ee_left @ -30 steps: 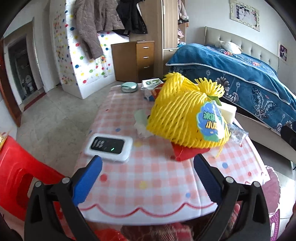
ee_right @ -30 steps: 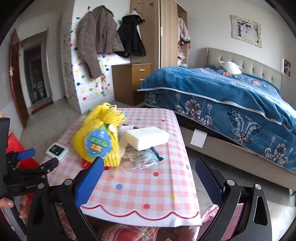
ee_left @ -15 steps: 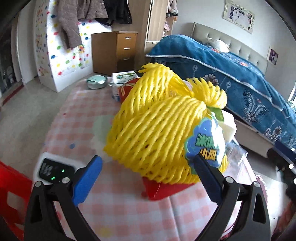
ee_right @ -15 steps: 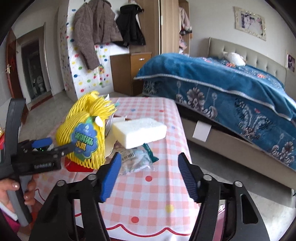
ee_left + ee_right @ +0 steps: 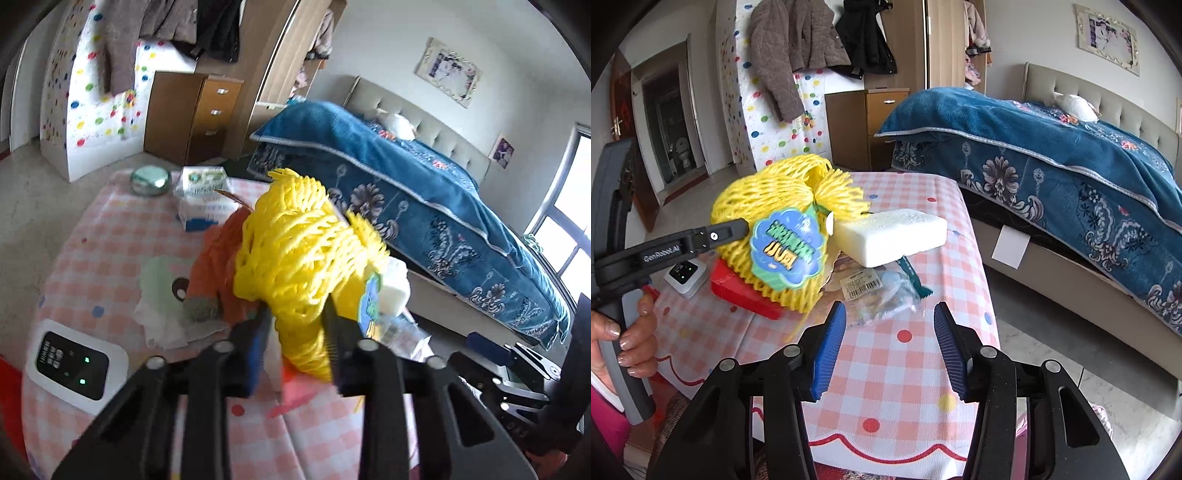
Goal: Collect trash
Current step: 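Reach the left tool to the yellow foam net and grasp it, then lift the yellow foam net with the left tool while the right tool grasps the cardboard strip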
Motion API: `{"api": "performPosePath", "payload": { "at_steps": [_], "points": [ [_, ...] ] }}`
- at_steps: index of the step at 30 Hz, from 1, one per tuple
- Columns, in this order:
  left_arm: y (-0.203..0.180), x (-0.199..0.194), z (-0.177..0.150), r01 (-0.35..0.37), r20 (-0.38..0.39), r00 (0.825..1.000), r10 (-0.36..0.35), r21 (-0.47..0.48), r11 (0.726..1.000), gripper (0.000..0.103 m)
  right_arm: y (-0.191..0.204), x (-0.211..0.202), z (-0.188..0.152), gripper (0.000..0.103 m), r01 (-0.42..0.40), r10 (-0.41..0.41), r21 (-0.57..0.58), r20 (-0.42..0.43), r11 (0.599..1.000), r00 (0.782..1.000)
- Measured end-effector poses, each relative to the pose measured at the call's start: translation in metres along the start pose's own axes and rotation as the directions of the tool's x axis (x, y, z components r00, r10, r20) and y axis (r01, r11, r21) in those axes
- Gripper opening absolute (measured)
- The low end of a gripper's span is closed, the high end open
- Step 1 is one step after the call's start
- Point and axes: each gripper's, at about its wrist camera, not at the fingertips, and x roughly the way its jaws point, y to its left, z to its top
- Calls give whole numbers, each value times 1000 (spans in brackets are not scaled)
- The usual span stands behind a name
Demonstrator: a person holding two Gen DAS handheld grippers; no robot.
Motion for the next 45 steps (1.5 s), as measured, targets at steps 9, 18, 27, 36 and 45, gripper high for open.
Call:
{"api": "performPosePath", "payload": {
  "at_steps": [9, 18, 27, 36, 45],
  "points": [
    [-9, -72, 19, 1, 157, 988, -2, 8, 1000, 19, 0, -19, -5, 55, -29, 29, 16, 12, 999, 1000],
    [8, -87, -1, -105, 159, 981, 108, -27, 994, 17, 12, -22, -20, 60, -28, 28, -7, -18, 1000, 999],
    [4, -131, -14, -169, 256, 952, 165, -6, 986, 15, 18, -24, -26, 58, -42, 42, 16, -34, 999, 999],
    [12, -137, -44, -241, 236, 946, 224, 45, 970, 13, 61, -5, -25, 25, -175, 174, -8, -86, 984, 981],
    [30, -127, -50, -234, 206, 953, 222, 40, 971, 13, 68, 47, -12, 33, -200, 211, 87, -153, 976, 965]
  ]
}}
